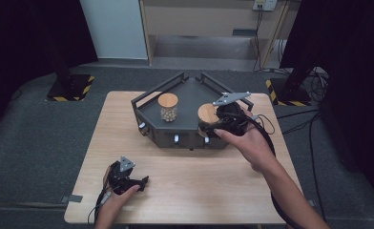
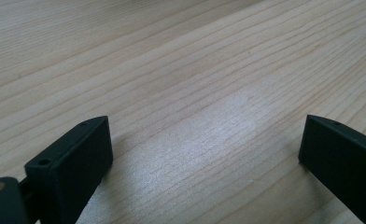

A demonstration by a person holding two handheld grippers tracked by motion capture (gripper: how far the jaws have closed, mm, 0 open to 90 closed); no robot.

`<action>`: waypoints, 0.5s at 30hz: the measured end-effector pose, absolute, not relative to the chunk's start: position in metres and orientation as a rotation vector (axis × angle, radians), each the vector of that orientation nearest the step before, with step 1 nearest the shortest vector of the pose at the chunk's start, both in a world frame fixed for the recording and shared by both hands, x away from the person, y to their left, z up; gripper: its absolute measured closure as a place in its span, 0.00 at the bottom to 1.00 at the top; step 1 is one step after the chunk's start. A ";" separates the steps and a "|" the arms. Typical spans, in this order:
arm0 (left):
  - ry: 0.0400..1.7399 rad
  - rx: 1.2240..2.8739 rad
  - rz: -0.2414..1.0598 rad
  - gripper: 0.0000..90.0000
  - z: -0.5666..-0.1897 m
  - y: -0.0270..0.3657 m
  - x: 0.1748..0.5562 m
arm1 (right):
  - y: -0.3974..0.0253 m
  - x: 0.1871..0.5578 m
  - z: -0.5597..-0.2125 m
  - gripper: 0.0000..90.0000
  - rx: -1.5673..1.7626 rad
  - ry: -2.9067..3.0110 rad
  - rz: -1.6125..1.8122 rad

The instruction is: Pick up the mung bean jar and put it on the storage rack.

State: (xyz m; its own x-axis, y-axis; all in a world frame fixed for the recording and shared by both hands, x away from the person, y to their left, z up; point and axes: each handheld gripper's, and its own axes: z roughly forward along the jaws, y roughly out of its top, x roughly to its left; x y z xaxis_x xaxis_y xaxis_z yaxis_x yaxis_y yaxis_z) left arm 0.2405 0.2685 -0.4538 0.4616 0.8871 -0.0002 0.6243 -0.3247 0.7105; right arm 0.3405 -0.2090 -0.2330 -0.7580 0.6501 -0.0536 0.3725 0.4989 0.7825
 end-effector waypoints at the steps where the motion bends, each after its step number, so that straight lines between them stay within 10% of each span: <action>1: 1.253 2.065 0.522 0.02 -0.454 0.268 0.241 | -0.209 0.341 -0.233 0.28 0.856 2.405 1.131; 15: 1.253 2.065 0.521 0.02 -0.454 0.269 0.241 | -0.200 0.355 -0.232 0.28 0.864 2.408 1.124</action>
